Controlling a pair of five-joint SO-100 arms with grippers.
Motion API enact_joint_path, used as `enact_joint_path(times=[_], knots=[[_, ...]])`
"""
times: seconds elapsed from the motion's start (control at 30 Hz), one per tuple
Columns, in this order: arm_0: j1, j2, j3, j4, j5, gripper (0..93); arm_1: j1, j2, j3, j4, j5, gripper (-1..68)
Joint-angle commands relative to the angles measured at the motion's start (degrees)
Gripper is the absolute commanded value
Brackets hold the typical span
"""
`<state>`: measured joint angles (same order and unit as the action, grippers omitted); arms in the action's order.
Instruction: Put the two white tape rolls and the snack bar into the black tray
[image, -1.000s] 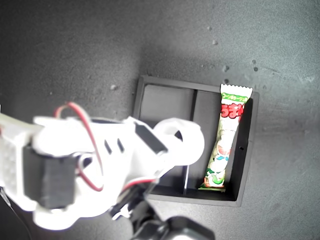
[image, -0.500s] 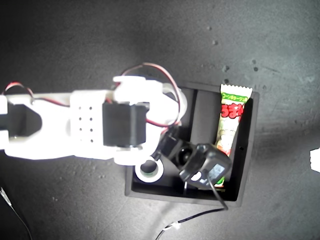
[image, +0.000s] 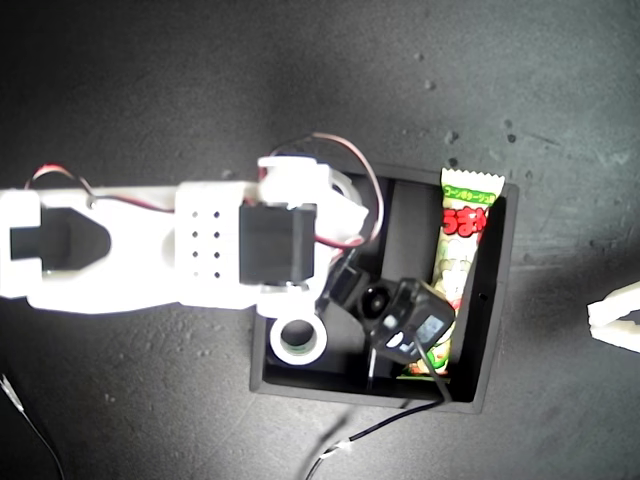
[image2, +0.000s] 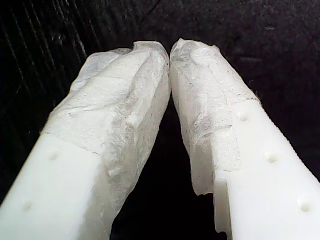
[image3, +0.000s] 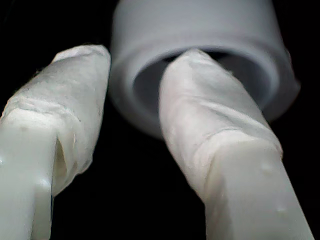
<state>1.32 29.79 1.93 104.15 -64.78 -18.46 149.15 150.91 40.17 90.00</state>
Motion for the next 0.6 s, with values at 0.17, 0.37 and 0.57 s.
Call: enact_joint_path(times=[0.17,0.37,0.57], knots=[[0.6,6.9,2.8,1.1,-1.8,15.4,1.4,1.4,1.1,-1.6,0.5,-0.5],[-1.3,32.2,20.1,1.1,-1.2,10.2,3.0,12.7,9.1,-0.7,-0.4,-0.5],[-6.4,68.8,63.4,-6.9,-5.1,0.1,5.6,42.6,25.0,11.7,-1.8,-0.6]])
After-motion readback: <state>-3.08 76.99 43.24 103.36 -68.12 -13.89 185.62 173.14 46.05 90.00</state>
